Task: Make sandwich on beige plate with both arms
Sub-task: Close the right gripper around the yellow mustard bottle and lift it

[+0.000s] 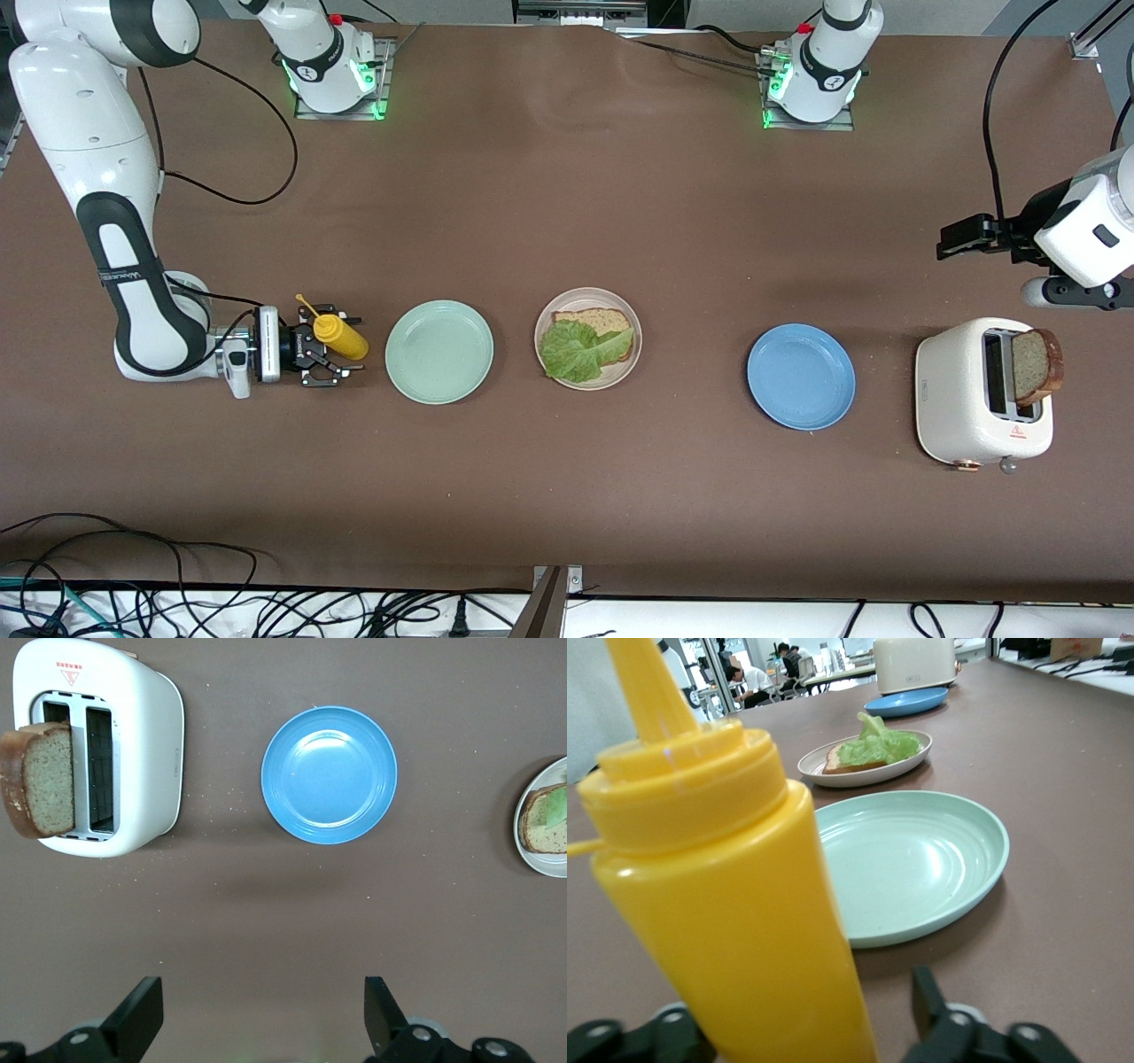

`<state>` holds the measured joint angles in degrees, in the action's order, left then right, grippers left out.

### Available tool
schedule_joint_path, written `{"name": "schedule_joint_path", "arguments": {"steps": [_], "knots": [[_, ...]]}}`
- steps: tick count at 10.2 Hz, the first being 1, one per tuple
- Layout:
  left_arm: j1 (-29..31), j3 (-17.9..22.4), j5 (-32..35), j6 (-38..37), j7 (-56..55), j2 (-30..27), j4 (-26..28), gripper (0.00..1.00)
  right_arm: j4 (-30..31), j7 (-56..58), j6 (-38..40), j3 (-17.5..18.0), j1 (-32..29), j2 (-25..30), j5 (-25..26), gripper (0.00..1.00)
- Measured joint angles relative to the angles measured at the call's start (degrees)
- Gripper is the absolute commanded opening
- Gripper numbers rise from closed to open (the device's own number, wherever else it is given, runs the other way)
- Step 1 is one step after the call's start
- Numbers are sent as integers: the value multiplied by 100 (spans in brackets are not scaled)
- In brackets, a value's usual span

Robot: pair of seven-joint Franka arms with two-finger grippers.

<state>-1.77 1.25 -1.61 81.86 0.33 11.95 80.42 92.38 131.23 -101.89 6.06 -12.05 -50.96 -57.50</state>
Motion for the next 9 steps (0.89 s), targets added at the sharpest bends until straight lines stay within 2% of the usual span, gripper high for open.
{"name": "schedule_joint_path", "arguments": {"steps": [1,5,7,9], "knots": [[0,0,0,0,0,0,0,100,6,15,0,0,0,-7,-24,0],[0,0,0,0,0,0,0,100,-22,-57,-7,-6,-3,10,-40,0],[0,0,0,0,0,0,0,100,-74,-541,-7,-3,15,95,-25,0],[0,0,0,0,0,3,0,100,-301,-1413,-63,0,172,267,294,0]]}}
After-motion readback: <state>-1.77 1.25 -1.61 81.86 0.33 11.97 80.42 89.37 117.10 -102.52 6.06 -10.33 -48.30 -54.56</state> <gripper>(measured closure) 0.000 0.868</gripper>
